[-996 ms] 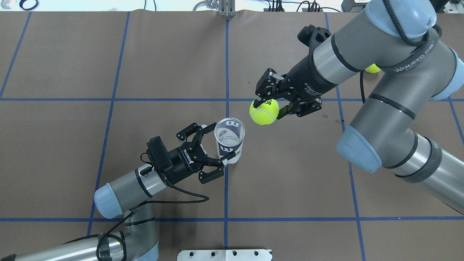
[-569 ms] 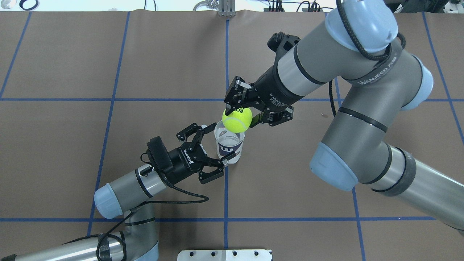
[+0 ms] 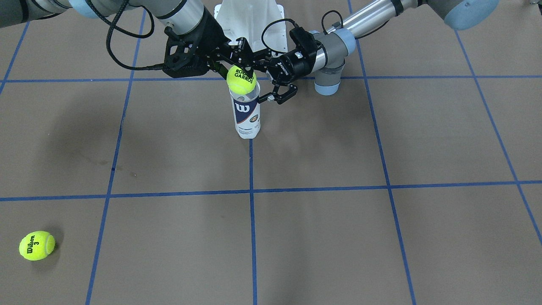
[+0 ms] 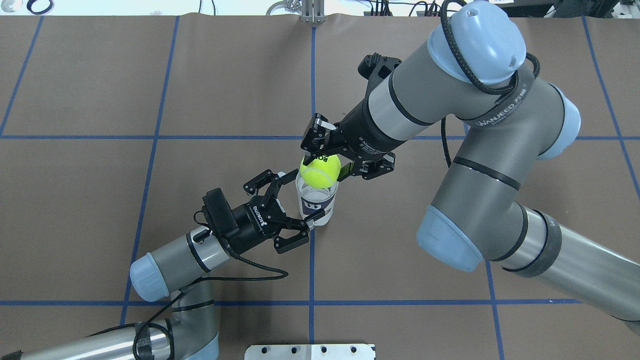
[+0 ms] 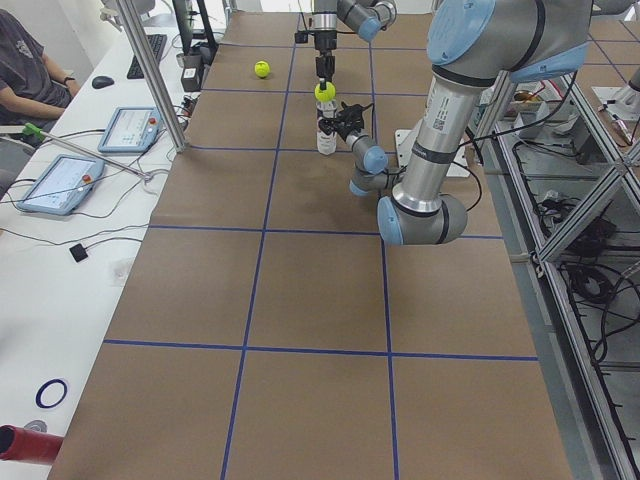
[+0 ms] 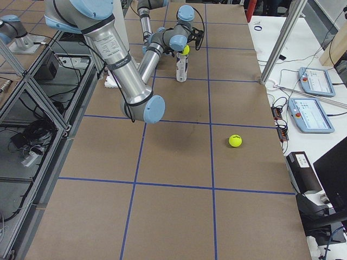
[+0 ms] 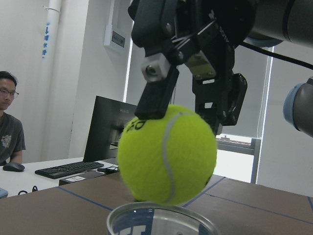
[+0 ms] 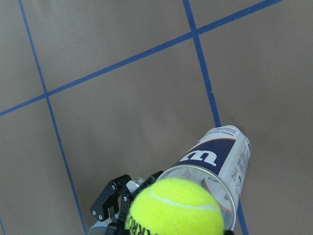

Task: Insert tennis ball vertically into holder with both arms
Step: 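Open the right gripper to drop the ball into the can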

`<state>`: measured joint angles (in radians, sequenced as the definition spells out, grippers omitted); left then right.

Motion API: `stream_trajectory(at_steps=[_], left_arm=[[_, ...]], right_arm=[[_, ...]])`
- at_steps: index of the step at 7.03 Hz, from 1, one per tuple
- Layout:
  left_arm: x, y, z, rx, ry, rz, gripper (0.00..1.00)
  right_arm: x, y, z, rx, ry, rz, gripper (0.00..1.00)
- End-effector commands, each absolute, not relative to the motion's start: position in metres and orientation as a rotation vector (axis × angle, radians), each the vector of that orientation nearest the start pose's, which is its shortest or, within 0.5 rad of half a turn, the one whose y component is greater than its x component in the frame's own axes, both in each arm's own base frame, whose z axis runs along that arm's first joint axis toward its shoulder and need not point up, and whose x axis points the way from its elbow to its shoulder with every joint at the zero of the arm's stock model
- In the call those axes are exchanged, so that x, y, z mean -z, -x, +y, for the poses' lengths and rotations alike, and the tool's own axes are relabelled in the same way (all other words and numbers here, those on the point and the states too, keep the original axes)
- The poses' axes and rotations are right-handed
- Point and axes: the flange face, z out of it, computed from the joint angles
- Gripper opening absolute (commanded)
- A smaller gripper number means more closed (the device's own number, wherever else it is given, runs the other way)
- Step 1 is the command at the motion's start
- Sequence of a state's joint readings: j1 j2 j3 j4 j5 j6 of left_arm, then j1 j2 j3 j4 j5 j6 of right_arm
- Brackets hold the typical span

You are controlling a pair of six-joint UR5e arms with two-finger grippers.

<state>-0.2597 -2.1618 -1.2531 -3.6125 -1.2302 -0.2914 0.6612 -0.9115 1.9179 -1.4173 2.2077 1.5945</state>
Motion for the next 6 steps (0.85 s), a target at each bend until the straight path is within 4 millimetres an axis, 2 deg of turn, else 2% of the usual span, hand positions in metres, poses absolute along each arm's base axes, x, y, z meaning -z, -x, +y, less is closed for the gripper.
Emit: stream_trajectory(at_steps=[1,3,4,5,6], left_arm=[[-0.2719,-0.5528,-0.3189,-0.144,-1.696,1.507,1.00],[-0.2706,-0.5537,-0.3192,-0.144,-1.696,1.507,1.00],[-0.2706,-0.5539,-0.3192,-0.145,-1.695,1.506,1.00],[-0.2706,-0.5533,-0.3202,-0.143,-1.696,1.503,1.00],[-0.2715,-0.5526,-0.3210,-0.143,-1.697,1.501,1.00]], right_arm=[[-0.1086,0.4179,-0.4157,-0.223,0.185,-1.230,0.56],[-0.1096,0.4218,-0.4121,-0.215,0.189,-1.228,0.56],[-0.1096,0.4218,-0.4121,-0.214,0.189,-1.228,0.63],[-0.1105,0.4219,-0.4121,-0.212,0.187,-1.227,0.86],[-0.1100,0.4214,-0.4118,-0.210,0.186,-1.228,0.99]])
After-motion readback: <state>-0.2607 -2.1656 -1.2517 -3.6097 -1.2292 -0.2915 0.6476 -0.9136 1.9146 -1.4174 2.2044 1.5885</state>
